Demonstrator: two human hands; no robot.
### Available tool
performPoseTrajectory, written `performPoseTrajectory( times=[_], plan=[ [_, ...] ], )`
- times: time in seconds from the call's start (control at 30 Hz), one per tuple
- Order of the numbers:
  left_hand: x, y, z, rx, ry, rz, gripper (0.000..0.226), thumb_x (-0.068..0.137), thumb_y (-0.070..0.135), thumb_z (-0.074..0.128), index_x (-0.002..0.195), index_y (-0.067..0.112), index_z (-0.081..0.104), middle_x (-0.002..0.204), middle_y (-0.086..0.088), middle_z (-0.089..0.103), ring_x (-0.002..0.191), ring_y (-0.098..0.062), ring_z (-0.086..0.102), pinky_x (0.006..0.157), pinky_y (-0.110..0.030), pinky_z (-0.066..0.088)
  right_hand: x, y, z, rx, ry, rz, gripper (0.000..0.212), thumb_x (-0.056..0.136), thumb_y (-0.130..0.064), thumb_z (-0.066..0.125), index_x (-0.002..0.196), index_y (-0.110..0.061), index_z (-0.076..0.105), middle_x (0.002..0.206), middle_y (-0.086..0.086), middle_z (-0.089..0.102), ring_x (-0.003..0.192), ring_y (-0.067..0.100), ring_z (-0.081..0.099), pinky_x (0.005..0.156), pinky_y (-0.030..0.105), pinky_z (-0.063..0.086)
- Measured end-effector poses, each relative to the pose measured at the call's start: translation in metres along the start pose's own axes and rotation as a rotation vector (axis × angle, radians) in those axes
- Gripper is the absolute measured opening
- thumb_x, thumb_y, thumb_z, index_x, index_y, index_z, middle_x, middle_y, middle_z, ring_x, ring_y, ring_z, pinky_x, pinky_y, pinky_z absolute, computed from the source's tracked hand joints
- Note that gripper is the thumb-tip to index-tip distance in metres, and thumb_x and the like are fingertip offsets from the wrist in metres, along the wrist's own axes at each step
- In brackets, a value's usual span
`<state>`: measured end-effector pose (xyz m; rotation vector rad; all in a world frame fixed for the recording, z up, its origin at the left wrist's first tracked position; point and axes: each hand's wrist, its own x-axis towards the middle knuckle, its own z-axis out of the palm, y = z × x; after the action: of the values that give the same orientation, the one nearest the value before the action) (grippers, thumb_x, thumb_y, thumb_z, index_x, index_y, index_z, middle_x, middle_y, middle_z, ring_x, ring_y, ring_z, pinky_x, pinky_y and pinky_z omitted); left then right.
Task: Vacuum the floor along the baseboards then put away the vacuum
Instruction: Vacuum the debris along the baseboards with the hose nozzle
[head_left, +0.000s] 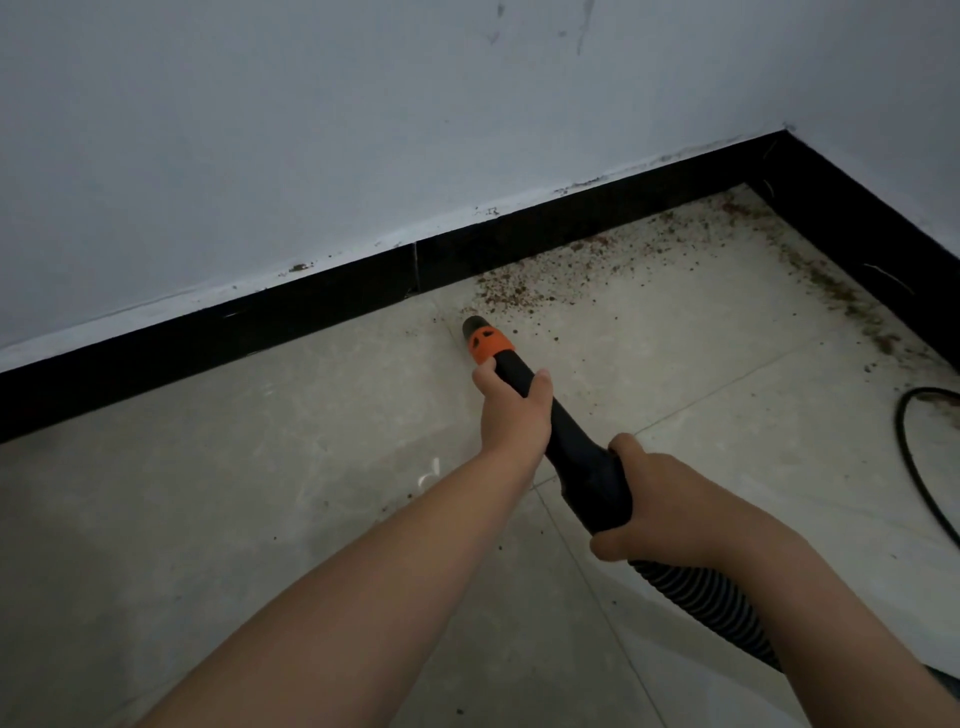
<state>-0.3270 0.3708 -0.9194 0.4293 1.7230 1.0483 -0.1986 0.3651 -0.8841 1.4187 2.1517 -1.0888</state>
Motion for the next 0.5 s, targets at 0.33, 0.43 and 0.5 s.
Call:
performPoseTrajectory(
  times=[0.33,0.43,0.5],
  plan=[
    [-0.018,-0.019,-0.033,-0.001,0.175,-0.017,0.054,0.098,0.029,0.042,0.143,0.019,0.014,0.123,-0.01,0.05,0.102,-0.027,0.055,0.084,-0.034,0.047,-0.003,-0.024,0.02,-0.066,-0.067,-0.07,0.05,0.068,-0.031,0.075,0.095,-0.02,0.034,0.083,-0.003,0.051,0.066,0.01,0.051,0.053,0.023,0.042],
    [-0.019,-0.024,-0.047,-0.031,0.25,-0.01,0.051,0.097,0.029,0.043,0.142,0.019,0.02,0.11,-0.006,0.05,0.088,-0.021,0.052,0.076,-0.031,0.044,0.004,-0.037,0.03,-0.057,-0.076,-0.111,0.05,0.069,-0.031,0.075,0.093,-0.019,0.033,0.08,-0.004,0.049,0.064,0.007,0.048,0.05,0.022,0.038],
    [-0.016,-0.026,-0.057,-0.018,0.306,0.001,0.051,0.097,0.03,0.044,0.142,0.02,0.023,0.112,-0.006,0.052,0.086,-0.019,0.051,0.074,-0.03,0.043,0.011,-0.045,0.036,-0.052,-0.079,-0.144,0.049,0.07,-0.03,0.075,0.094,-0.019,0.033,0.08,-0.005,0.047,0.064,0.007,0.047,0.049,0.021,0.038]
  ],
)
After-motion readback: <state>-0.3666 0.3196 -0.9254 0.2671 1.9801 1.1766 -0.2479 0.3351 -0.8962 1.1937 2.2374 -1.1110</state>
